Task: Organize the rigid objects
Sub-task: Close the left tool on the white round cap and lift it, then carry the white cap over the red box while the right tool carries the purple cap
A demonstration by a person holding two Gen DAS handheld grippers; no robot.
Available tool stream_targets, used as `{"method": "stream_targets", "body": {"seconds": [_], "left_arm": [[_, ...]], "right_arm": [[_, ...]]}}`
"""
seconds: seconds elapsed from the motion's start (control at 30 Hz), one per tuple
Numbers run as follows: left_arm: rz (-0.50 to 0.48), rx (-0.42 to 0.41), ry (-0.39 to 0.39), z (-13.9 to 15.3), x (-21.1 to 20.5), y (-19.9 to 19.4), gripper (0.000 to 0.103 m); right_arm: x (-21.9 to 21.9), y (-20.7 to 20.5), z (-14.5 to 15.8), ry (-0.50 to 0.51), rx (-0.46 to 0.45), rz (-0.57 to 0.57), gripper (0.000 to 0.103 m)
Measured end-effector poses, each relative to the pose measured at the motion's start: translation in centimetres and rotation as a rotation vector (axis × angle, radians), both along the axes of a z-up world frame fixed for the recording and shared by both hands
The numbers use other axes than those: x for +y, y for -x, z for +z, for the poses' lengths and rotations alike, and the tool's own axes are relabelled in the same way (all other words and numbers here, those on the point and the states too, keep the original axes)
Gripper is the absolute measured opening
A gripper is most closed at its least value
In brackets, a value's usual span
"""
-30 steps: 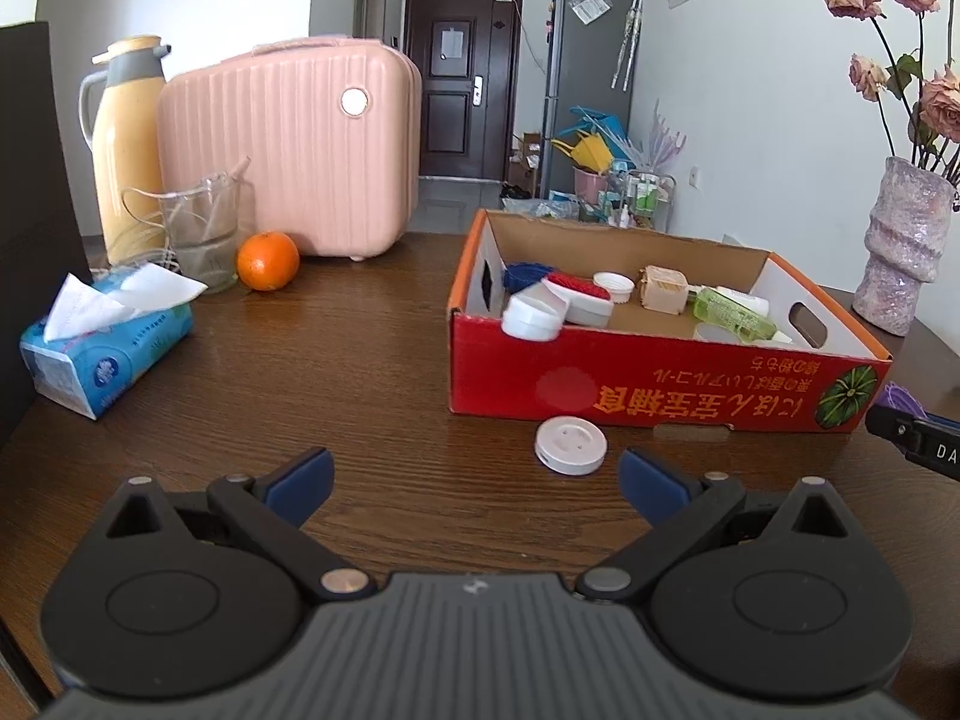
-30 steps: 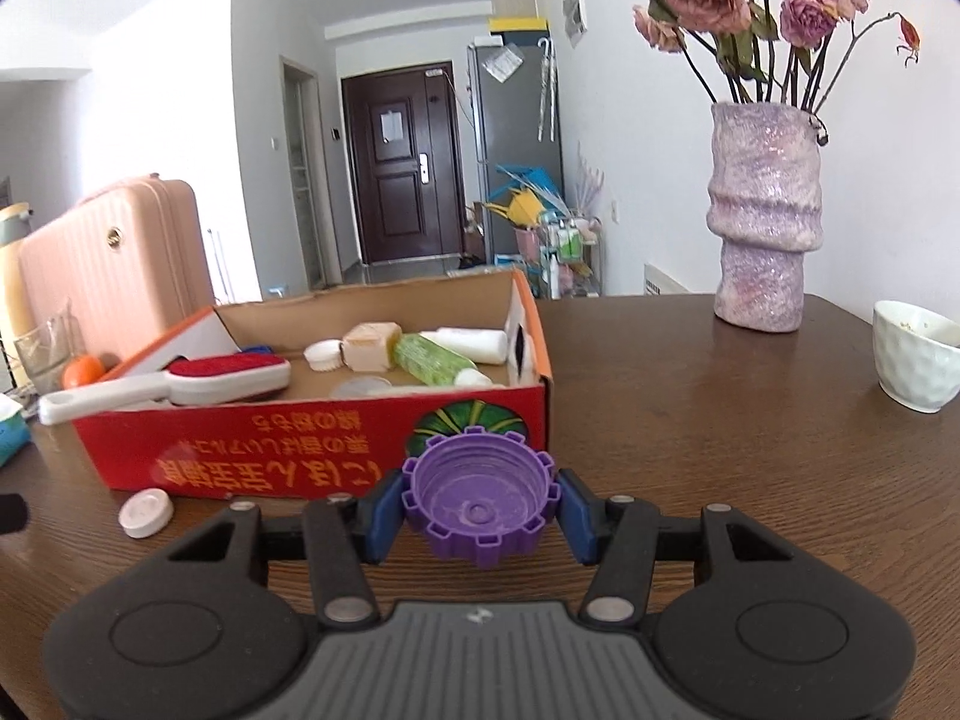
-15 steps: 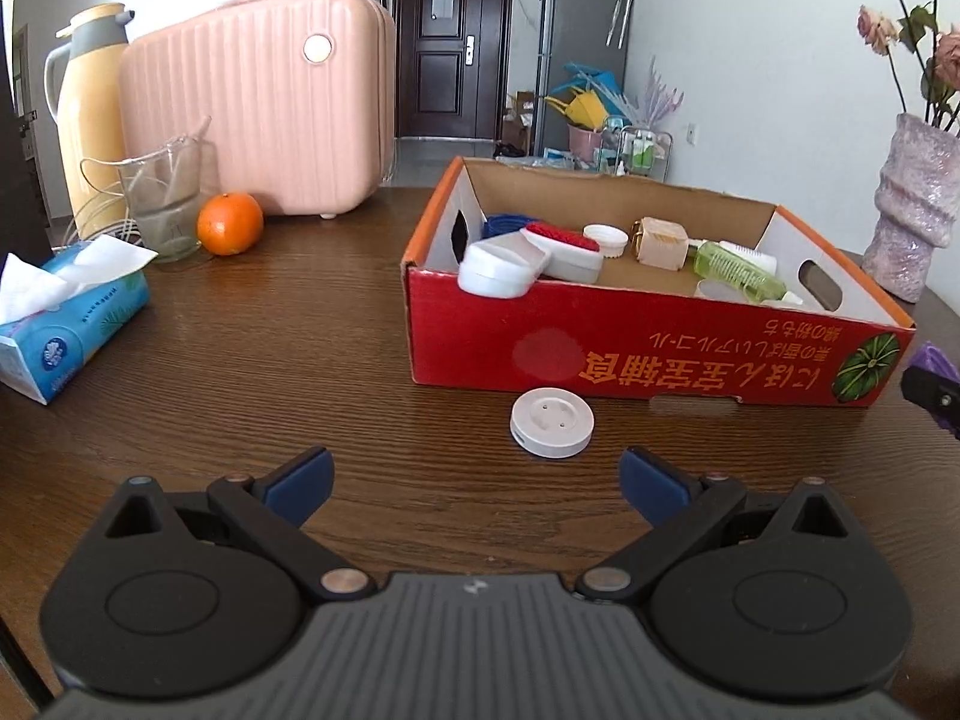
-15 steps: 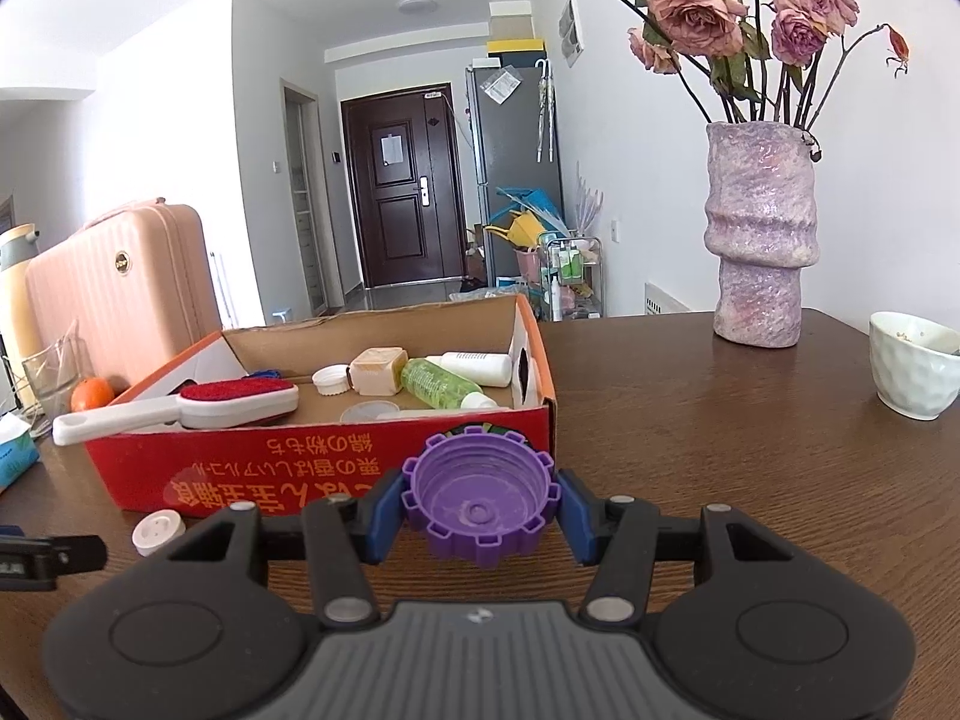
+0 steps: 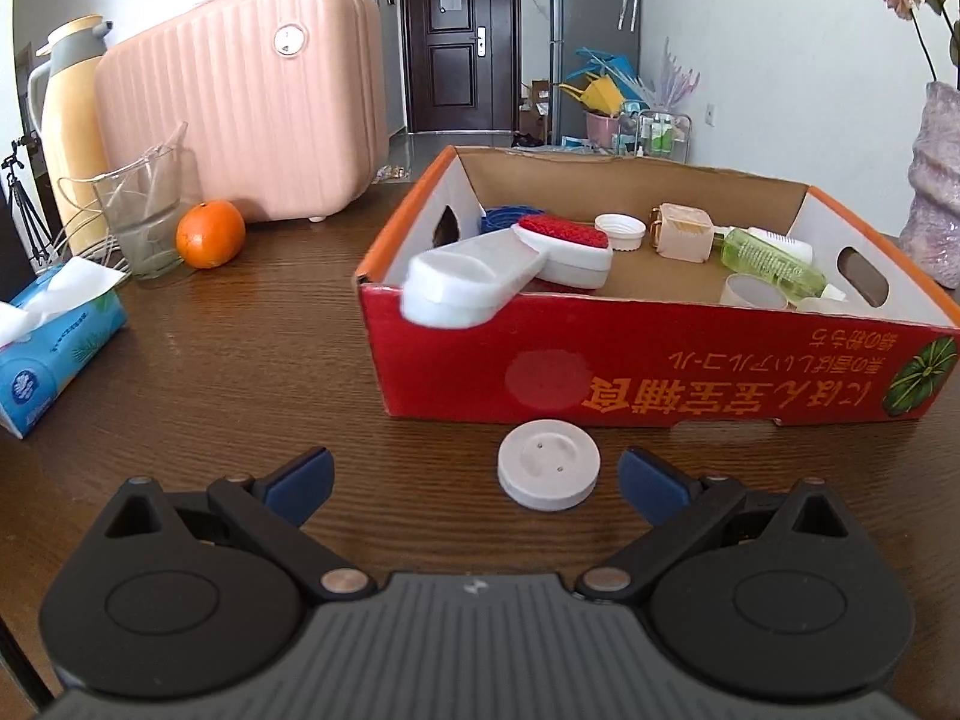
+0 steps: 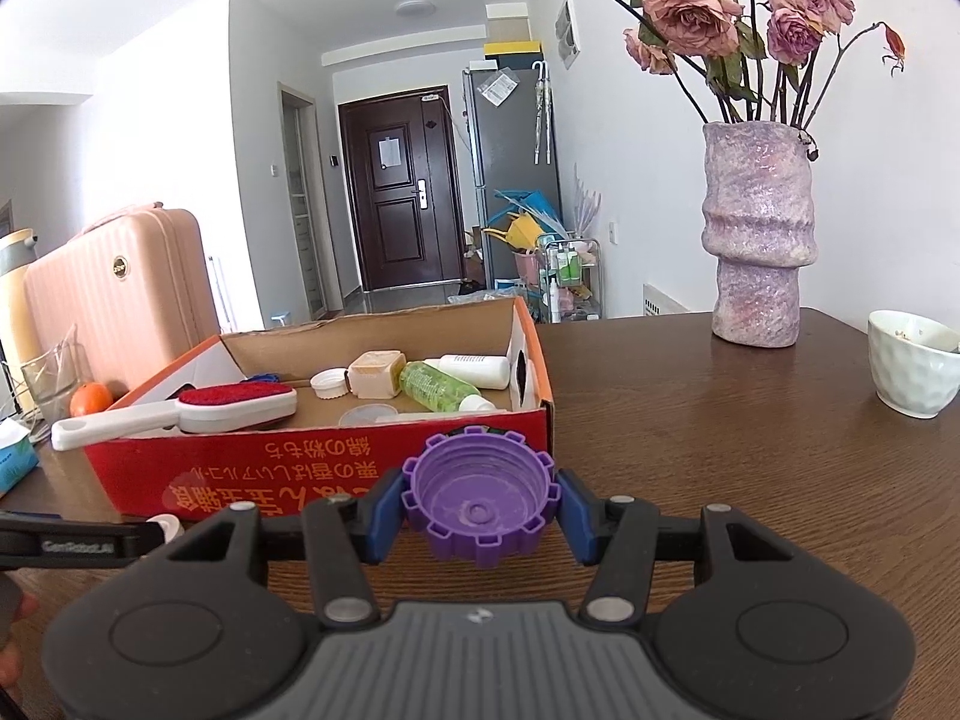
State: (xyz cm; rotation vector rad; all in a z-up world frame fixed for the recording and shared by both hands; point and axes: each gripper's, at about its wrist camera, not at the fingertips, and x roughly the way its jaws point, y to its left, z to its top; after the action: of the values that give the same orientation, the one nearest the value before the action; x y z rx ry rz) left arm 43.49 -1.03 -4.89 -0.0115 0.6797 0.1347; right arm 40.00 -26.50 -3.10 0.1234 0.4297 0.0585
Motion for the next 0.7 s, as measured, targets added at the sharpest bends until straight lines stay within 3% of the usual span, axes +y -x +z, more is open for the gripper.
{"method": "stream_targets", "body": {"seconds": [0.4, 0.47, 0.57, 0.63, 0.7], "left_arm": [[-0.025, 0.034, -0.016, -0.6, -0.9, -1.7, 0.102], [-0.028, 0.037, -0.021, -0.7, -0.9, -1.9, 0.095], [-0.049, 0.033, -0.013, -0.7, -1.0, -1.9, 0.075], [-0.081, 0.031, 0.018, -0.5, -0.8, -1.7, 0.047], [-0.086, 0.031, 0.013, -0.3, -0.9, -1.5, 0.040]], "right_arm": [[0.0, 0.0, -0.1, -0.001, 0.001, 0.000, 0.053], [0.0, -0.1, -0.1, -0.001, 0.001, 0.000, 0.053], [0.0, 0.0, -0.2, -0.002, 0.002, 0.002, 0.053], [0.0, 0.0, -0.2, -0.003, 0.001, 0.003, 0.053], [0.0, 0.0, -0.2, -0.005, 0.000, 0.006, 0.053]]}}
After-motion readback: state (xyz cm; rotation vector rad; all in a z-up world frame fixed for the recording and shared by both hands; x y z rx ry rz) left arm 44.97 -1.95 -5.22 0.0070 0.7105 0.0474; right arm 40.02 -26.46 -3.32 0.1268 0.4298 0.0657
